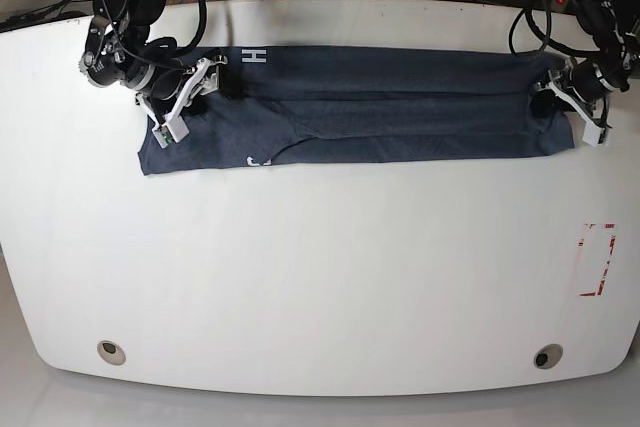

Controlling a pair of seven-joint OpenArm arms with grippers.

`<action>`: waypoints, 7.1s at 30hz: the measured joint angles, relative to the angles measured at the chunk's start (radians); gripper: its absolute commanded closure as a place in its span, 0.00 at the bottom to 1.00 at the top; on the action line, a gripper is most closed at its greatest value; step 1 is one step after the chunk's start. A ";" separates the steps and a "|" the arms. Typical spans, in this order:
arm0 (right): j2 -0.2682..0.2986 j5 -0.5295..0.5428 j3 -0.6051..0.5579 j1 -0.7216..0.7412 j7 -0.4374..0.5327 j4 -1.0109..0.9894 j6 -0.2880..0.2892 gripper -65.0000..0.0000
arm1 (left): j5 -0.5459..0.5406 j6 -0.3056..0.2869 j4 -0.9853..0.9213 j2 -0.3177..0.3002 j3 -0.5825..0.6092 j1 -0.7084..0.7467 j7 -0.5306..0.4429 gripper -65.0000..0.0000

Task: Fold the T-shirt properly
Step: 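Grasp the folded strip's end with the left gripper and fold it inward, then fold the strip's end with the left gripper toward the right gripper, then press and smooth the folded end with the left gripper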

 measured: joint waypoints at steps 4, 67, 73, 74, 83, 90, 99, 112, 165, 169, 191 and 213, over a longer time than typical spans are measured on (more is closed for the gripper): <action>0.000 -0.003 0.000 0.000 0.000 0.000 0.000 0.30 | 0.024 0.006 0.150 0.034 0.003 0.034 0.031 0.88; -0.001 0.000 -0.001 0.005 0.000 -0.002 0.000 0.30 | 0.085 0.235 0.565 0.225 0.656 -0.145 0.144 0.39; -0.002 0.020 -0.001 0.017 -0.026 0.021 -0.002 0.30 | 0.073 0.233 0.577 0.097 0.597 -0.109 0.135 0.39; -0.002 0.023 0.000 0.020 -0.026 0.021 -0.003 0.30 | 0.082 0.234 0.577 0.077 0.588 -0.095 0.137 0.39; 0.000 0.026 0.000 0.034 -0.027 0.020 -0.003 0.30 | 0.144 0.233 0.573 0.041 0.726 -0.076 0.133 0.55; -0.002 0.026 0.000 0.034 -0.027 0.020 -0.003 0.30 | 0.291 0.233 0.484 0.049 0.986 -0.114 0.138 0.56; -0.003 0.024 0.000 0.034 -0.027 0.019 -0.003 0.30 | 0.312 0.233 0.457 0.152 1.120 -0.183 0.150 0.55; -0.003 0.023 0.001 0.036 -0.027 0.018 -0.003 0.30 | 0.303 0.233 0.496 0.238 1.023 -0.285 0.137 0.55; -0.009 0.026 0.000 0.039 -0.026 0.016 -0.003 0.30 | 0.497 0.237 0.187 0.315 1.095 -0.352 -0.008 0.89; -0.018 0.023 0.001 0.039 -0.027 0.016 -0.003 0.30 | 0.500 0.238 0.171 0.335 1.092 -0.369 -0.012 0.88; -0.022 0.023 0.000 0.039 -0.026 0.016 -0.003 0.30 | 0.499 0.240 0.171 0.303 1.095 -0.377 0.102 0.44; -0.022 0.037 0.006 0.060 -0.008 -0.057 0.000 0.30 | 0.496 0.237 0.090 0.306 1.094 -0.382 0.050 0.96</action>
